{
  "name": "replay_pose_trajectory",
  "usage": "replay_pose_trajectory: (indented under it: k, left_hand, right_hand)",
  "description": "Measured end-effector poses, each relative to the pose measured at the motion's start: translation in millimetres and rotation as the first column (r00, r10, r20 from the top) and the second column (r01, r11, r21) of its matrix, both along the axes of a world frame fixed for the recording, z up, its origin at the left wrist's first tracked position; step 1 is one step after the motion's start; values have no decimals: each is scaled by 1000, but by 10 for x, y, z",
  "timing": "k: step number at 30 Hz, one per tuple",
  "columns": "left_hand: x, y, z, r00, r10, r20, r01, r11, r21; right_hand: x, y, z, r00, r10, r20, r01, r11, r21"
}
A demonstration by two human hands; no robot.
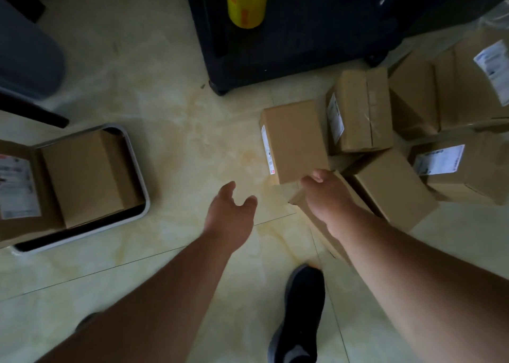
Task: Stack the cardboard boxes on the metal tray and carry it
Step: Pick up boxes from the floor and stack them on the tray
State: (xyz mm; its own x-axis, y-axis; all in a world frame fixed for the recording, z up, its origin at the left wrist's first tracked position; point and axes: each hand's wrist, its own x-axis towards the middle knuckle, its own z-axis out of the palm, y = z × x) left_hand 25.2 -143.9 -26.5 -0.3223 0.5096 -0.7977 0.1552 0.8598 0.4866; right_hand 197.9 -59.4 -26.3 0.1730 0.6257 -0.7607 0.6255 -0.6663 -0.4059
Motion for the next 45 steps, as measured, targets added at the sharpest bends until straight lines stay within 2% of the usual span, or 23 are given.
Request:
replay_pose_trajectory:
  k: [6, 10, 16, 20, 30, 35, 45]
  left_hand:
    - [494, 423, -348, 1000, 13, 22, -12, 1000, -25]
    - [674, 639, -549, 1000, 18, 15, -17, 999, -37]
    - [816, 775, -645, 999, -38, 27, 40, 996, -85]
    - [848, 777, -687, 999, -17, 45, 18, 999, -35]
    - [536, 606, -373, 991, 131, 40, -134, 989, 68]
    - [235, 356, -117, 970, 243, 16, -243, 966, 92]
    - [-579, -289, 88, 920, 392, -18, -379, 900, 214]
  right_hand:
    - [396, 411, -376, 996, 26, 89, -30, 999, 41]
    - [487, 587, -576, 979, 142, 145, -151, 987, 52]
    - [523, 652, -706, 977, 189, 98, -185, 982, -46]
    - [542, 655, -734, 951, 300, 74, -299, 954, -31]
    - [250, 587, -357, 988, 152, -6, -148, 972, 184]
    - [-138, 423, -101, 993, 83, -82, -70, 987, 142]
    - [-1049, -185, 149, 985, 122, -124, -103, 984, 146]
